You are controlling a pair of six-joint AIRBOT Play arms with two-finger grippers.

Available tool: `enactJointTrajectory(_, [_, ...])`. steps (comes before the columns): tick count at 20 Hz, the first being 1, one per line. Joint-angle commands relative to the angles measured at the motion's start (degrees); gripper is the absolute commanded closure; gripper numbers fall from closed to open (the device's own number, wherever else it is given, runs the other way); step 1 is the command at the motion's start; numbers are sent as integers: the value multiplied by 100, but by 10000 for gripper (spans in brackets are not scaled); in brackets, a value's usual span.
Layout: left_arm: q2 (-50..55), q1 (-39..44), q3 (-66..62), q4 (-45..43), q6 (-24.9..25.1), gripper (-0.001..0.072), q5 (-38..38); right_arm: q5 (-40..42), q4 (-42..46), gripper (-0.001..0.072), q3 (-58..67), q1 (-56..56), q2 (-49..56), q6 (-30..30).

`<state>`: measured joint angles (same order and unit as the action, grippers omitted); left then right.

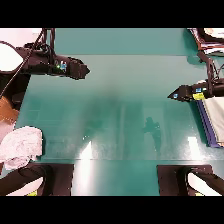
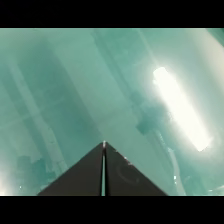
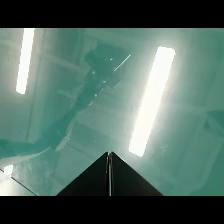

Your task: Fold the shirts.

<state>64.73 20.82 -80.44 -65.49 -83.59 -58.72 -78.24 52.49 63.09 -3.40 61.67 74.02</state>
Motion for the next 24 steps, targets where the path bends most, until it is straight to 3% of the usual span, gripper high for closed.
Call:
enactJointTrajectory(1, [2,2,2,-2,0,685,2,-2,0,697,7,-4,4,0])
enactJointTrajectory(17, [-4,-7,-2,-39,2,685,713,-144,0,697,7,-4,2,2])
enactJointTrajectory(19, [-76,-133,-2,-337,4,685,-105,-146,0,697,7,-7,2,2])
enactJointTrajectory(22, [-350,-549,17,-1399,-2,686,-2164,-144,0,697,7,-7,4,2])
enactJointTrajectory(24, [-916,-1023,341,-2094,-103,686,-2649,-170,-11,697,7,-7,2,2])
